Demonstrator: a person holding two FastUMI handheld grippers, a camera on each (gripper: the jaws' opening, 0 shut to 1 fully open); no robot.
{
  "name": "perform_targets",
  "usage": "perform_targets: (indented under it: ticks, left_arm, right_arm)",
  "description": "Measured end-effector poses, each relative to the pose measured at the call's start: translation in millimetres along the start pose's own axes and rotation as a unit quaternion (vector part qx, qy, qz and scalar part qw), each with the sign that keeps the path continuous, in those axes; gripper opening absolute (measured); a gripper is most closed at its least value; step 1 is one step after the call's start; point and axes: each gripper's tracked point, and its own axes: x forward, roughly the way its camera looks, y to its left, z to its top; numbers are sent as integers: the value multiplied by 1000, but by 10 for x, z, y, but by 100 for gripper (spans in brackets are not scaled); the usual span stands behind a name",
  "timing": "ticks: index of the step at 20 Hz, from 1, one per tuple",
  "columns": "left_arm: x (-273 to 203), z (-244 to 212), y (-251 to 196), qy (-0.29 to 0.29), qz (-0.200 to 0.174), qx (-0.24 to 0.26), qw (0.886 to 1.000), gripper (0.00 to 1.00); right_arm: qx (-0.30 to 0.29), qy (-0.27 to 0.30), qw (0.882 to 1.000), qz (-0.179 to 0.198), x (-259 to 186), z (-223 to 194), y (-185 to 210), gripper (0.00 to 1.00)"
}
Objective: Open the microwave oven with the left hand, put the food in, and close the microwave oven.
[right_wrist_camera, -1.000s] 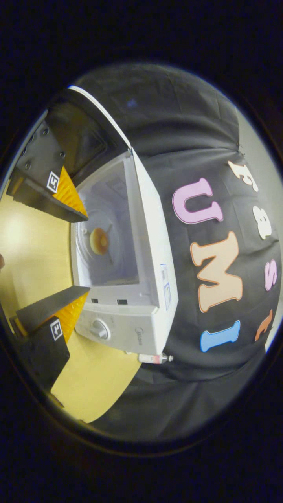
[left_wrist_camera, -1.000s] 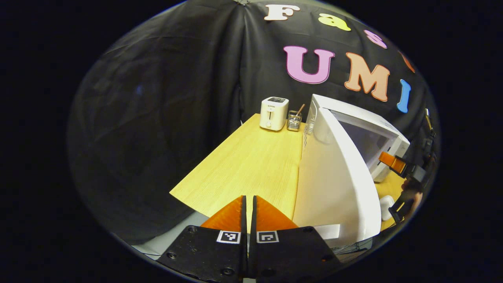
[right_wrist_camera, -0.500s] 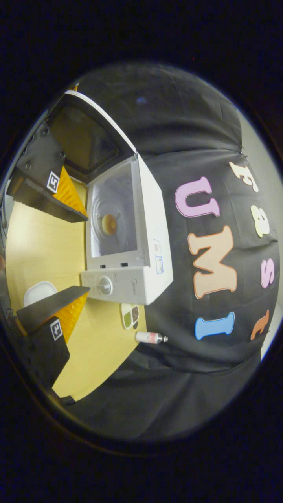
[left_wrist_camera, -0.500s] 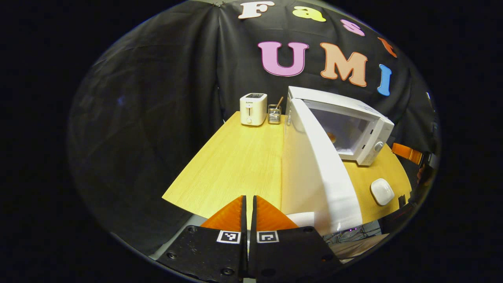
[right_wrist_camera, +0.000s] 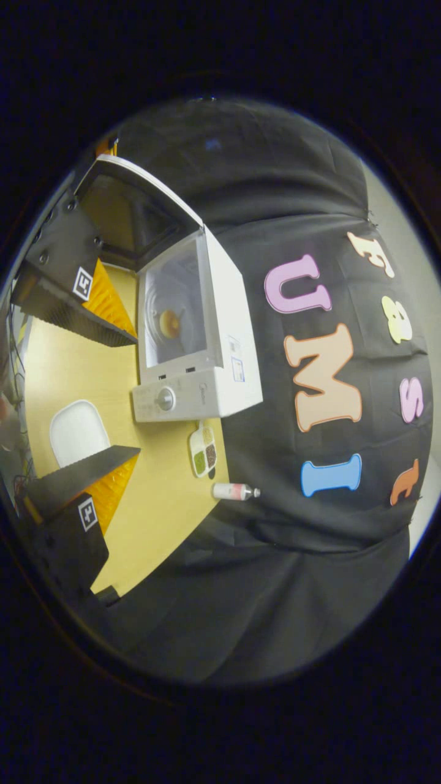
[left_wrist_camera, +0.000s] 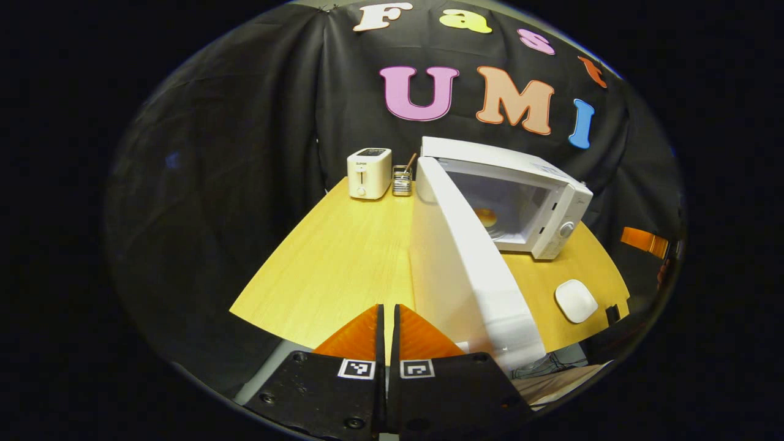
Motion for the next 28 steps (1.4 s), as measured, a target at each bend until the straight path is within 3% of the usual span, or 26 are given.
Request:
perform_targets:
  ticks: [2, 3, 10, 11, 18, 19, 21, 22, 28]
  left_arm:
    - [32, 11, -198, 6, -19, -1, 1000, 1]
    - [50, 28, -309, 8, -30, 0, 1000, 1]
    - [93, 135, -841, 21, -82, 21, 996, 1]
    - [123, 184, -916, 21, -89, 27, 995, 1]
    - [368, 420, -1481, 15, -133, 43, 990, 1]
    - [409, 472, -1566, 11, -139, 42, 989, 1]
    - [555, 554, -1810, 5, -148, 45, 988, 1]
    - [603, 599, -1886, 0, -152, 48, 987, 1]
    - [856, 732, -2382, -8, -186, 42, 982, 1]
  right_arm:
    - [2, 3, 1000, -7, -36, 1, -110, 92]
    - [1, 5, 1000, -11, -54, 10, -167, 100]
    - [0, 19, 999, -34, -119, 6, -577, 100]
    - [0, 21, 999, -37, -112, 3, -649, 92]
    - [13, 33, 997, -63, -74, -59, -1000, 92]
    - [13, 34, 997, -64, -60, -64, -1035, 100]
    - [12, 36, 997, -66, -44, -58, -1113, 100]
    - [15, 35, 997, -68, -32, -51, -1149, 92]
    - [43, 29, 996, -68, 29, 7, -1282, 92]
